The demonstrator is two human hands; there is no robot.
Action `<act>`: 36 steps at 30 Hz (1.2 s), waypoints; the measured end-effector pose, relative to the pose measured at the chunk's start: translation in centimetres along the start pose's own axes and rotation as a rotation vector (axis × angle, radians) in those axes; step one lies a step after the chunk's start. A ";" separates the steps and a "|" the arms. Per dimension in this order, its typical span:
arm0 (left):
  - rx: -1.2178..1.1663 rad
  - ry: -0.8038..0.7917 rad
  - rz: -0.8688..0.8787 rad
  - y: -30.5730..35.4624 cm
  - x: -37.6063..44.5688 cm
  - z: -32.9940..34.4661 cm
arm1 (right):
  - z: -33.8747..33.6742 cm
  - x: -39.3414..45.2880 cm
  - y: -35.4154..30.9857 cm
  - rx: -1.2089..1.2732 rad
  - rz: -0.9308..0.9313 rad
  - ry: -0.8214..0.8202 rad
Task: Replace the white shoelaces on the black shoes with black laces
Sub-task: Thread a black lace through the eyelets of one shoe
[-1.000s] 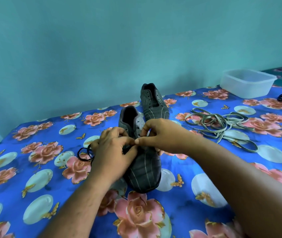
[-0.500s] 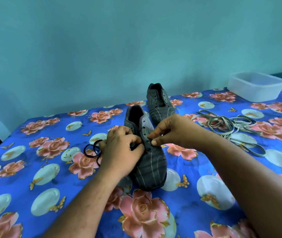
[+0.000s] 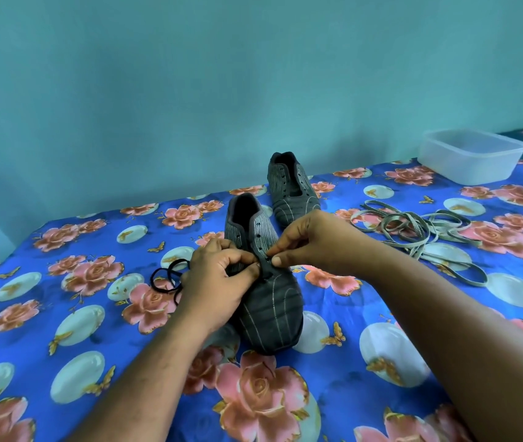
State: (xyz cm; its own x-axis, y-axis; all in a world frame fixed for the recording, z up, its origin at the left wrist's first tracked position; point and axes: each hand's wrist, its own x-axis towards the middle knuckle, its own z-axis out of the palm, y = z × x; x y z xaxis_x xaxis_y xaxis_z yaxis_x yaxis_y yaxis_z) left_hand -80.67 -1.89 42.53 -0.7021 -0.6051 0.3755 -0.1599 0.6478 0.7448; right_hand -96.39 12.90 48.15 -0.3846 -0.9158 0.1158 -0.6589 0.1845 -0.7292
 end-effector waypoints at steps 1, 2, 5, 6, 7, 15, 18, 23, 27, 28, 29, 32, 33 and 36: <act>-0.002 0.005 -0.003 0.1 0.0 0.0 | 0.2 0.0 -0.1 -0.009 -0.009 0.018; -0.004 0.005 -0.004 0.2 0.0 0.0 | 0.3 0.1 -0.1 -0.015 -0.025 0.032; 0.016 0.027 0.029 0.0 -0.2 -0.1 | 0.8 0.3 0.0 -0.026 -0.095 0.046; 0.027 0.035 0.039 0.1 -0.2 -0.2 | 0.8 0.3 0.1 -0.027 -0.117 0.047; 0.034 0.041 0.046 0.2 -0.4 -0.3 | 0.9 0.3 0.1 -0.027 -0.133 0.048; 0.121 0.013 0.071 0.7 -1.1 -1.6 | -1.3 0.3 0.6 0.356 0.026 0.171; 0.106 -0.040 0.054 0.4 -1.3 -2.4 | -3.5 0.6 2.1 0.566 0.203 0.457; 0.040 -0.299 -0.138 -1.1 -1.1 -4.3 | -4.2 1.4 5.2 0.233 0.337 0.589; 0.002 -0.408 -0.187 -2.5 -0.7 -4.8 | -2.0 1.1 3.1 -0.113 -0.079 0.278; 0.006 -0.416 -0.191 -2.7 -0.7 -4.8 | -1.3 0.8 2.4 -0.106 -0.161 0.161; 0.010 -0.419 -0.189 -2.9 -0.6 -4.7 | -0.7 0.6 2.0 -0.134 -0.230 0.072; 0.018 -0.414 -0.185 -3.1 -0.5 -4.6 | 0.2 0.6 2.1 -0.282 -0.382 0.029; 0.018 -0.414 -0.191 -3.1 -0.5 -4.6 | 0.1 0.7 2.1 -0.276 -0.391 0.041; 0.051 -0.414 -0.210 -2.5 -0.7 -4.7 | -0.9 1.0 2.8 -0.195 -0.284 0.142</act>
State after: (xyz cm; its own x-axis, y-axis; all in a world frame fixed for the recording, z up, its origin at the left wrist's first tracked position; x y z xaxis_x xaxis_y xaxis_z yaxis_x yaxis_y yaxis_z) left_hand -76.56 -5.28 42.97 -0.8669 -0.4968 -0.0399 -0.3550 0.5593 0.7491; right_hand -99.21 12.80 46.87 -0.2451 -0.8844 0.3973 -0.8577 0.0068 -0.5141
